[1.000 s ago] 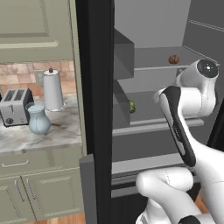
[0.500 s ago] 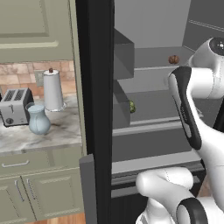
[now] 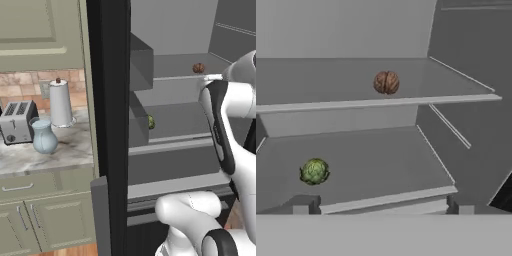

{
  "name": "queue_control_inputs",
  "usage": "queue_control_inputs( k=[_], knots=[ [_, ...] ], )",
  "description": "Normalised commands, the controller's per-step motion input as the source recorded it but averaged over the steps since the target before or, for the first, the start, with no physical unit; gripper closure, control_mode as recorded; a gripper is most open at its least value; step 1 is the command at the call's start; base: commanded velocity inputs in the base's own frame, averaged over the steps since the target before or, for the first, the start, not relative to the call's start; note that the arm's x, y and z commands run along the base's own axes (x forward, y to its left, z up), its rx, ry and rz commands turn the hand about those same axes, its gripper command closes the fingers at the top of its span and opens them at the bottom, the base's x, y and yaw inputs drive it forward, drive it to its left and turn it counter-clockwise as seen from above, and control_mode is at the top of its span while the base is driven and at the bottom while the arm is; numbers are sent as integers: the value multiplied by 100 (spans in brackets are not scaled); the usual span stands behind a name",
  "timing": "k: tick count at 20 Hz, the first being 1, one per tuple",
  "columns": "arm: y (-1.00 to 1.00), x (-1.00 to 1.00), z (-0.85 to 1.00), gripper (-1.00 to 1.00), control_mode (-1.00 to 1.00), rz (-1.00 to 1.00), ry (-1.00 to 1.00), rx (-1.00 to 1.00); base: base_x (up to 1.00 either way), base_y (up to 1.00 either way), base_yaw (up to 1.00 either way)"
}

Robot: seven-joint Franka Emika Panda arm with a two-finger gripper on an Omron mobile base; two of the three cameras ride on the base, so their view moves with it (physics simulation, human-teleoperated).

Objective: Move the artichoke and walnut from the top shelf to the second highest shelf to make space. Then, place the pitcher from the counter on the cleared top shelf.

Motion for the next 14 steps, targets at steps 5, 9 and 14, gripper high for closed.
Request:
queue_control_inputs(
  k=[5, 9, 14],
  knots=[
    [-23, 9, 27, -100, -100, -17, -15, 11, 0, 0, 0],
    [-19, 17, 54, -100, -100, -8, 4, 3, 0, 0, 0],
    [-5, 31, 38, -100, -100, -1, 14, 0, 0, 0, 0]
  ],
)
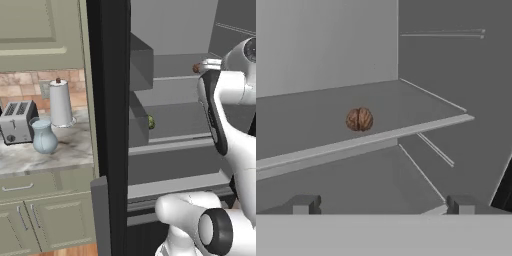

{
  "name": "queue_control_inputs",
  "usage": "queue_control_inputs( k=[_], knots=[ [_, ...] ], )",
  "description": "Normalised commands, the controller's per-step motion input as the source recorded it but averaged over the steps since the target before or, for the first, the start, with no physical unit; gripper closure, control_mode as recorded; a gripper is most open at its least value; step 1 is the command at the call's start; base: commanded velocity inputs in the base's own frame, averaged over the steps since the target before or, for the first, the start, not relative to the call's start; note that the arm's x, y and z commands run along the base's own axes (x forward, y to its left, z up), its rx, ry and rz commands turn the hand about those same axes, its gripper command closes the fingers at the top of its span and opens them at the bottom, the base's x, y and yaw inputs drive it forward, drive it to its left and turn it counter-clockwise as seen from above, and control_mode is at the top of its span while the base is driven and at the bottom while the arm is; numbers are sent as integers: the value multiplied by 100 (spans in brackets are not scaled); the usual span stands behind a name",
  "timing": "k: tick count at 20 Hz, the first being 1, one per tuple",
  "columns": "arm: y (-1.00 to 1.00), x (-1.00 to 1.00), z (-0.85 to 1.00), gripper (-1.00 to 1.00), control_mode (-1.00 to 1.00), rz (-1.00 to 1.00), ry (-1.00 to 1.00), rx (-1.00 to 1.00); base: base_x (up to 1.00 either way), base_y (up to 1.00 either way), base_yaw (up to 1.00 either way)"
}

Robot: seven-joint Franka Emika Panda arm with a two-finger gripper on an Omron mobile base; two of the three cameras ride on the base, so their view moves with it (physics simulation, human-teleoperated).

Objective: Move the artichoke and walnut from the top shelf to the second highest shelf to make space. Then, place the pitcher from the counter on the cleared top shelf.

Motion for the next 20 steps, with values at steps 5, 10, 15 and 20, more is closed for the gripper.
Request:
queue_control_inputs(
  k=[5, 10, 15, 20],
  knots=[
    [0, 32, 1, -100, -100, 0, 3, 0, 0, 0, 0],
    [0, 32, -8, -100, -100, 0, 0, 0, 0, 0, 0],
    [0, 34, -22, -100, -100, 0, 1, 0, 0, 0, 0],
    [-1, 32, -14, -100, -100, 0, 0, 0, 0, 0, 0]
  ],
)
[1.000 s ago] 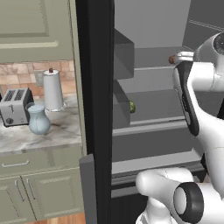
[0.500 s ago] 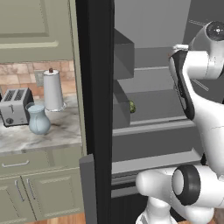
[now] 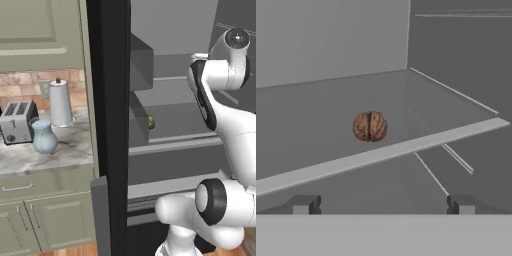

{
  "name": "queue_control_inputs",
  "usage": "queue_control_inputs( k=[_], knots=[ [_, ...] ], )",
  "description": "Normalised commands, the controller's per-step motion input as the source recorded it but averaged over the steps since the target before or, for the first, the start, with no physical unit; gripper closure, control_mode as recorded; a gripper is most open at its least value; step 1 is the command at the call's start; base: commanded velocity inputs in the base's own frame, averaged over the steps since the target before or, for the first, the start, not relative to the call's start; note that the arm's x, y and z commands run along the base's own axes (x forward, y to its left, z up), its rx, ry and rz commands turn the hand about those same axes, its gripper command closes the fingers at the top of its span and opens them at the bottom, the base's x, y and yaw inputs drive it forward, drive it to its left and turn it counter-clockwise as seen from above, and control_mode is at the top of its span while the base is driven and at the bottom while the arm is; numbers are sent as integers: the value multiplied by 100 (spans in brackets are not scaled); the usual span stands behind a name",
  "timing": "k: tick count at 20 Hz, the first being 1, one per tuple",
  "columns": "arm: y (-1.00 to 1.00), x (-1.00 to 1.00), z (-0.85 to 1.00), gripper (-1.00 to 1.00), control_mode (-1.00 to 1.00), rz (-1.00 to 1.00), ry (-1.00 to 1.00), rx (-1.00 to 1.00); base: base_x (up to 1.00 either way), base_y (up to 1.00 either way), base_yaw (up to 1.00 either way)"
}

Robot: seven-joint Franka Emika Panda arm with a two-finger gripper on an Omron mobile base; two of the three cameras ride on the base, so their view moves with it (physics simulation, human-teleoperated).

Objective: Move the artichoke and walnut from the top shelf to the second highest shelf to make space. Then, place the pitcher from the counter on the cleared top shelf.

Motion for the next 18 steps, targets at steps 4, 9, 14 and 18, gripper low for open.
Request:
queue_control_inputs(
  k=[4, 9, 14, 18],
  knots=[
    [-9, 37, 0, -100, -100, 0, 4, 0, 0, 0, 0],
    [-12, 38, 0, -100, -100, 0, 6, 0, 0, 0, 0],
    [-14, 35, -5, -100, -100, 0, 8, 0, 0, 0, 0],
    [-11, 32, -18, -100, -100, 0, 5, 0, 0, 0, 0]
  ],
)
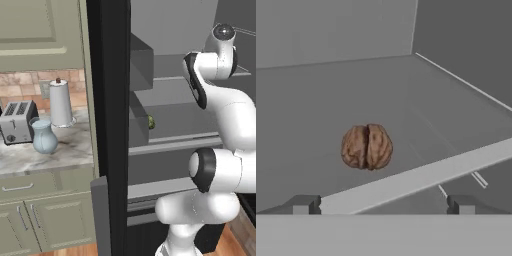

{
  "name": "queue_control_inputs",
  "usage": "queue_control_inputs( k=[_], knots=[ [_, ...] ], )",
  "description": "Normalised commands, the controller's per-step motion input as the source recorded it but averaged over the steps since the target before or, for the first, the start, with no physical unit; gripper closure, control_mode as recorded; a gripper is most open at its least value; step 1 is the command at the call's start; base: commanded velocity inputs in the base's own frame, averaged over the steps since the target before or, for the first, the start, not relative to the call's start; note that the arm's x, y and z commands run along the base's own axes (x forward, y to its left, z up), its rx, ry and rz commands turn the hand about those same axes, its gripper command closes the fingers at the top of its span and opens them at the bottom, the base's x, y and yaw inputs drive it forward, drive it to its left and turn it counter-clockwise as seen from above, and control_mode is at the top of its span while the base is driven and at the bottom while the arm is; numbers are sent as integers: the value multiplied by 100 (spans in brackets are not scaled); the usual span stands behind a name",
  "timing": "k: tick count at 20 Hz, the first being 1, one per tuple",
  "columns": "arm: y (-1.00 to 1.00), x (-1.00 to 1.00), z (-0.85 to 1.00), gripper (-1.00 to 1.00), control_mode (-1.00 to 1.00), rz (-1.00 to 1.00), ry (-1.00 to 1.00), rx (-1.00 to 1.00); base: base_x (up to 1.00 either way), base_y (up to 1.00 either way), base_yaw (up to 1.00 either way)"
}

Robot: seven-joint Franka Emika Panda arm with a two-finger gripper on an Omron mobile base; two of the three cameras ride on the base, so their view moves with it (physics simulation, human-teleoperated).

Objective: Move the artichoke and walnut from the top shelf to the second highest shelf to make space. Then, place the pitcher from the counter on the cleared top shelf.

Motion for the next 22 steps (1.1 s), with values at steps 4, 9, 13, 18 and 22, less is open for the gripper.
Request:
queue_control_inputs(
  k=[4, 9, 13, 18, 22],
  knots=[
    [-3, 32, -23, -100, -100, 0, 0, 0, 0, 0, 0],
    [0, 34, -18, -100, -100, 0, 0, 0, 0, 0, 0],
    [-3, 34, -13, -100, -100, 0, 0, 0, 0, 0, 0],
    [-9, 35, -4, -100, -100, 0, 0, 0, 0, 0, 0],
    [-13, 32, -1, -100, -100, 0, 1, 0, 0, 0, 0]
  ],
)
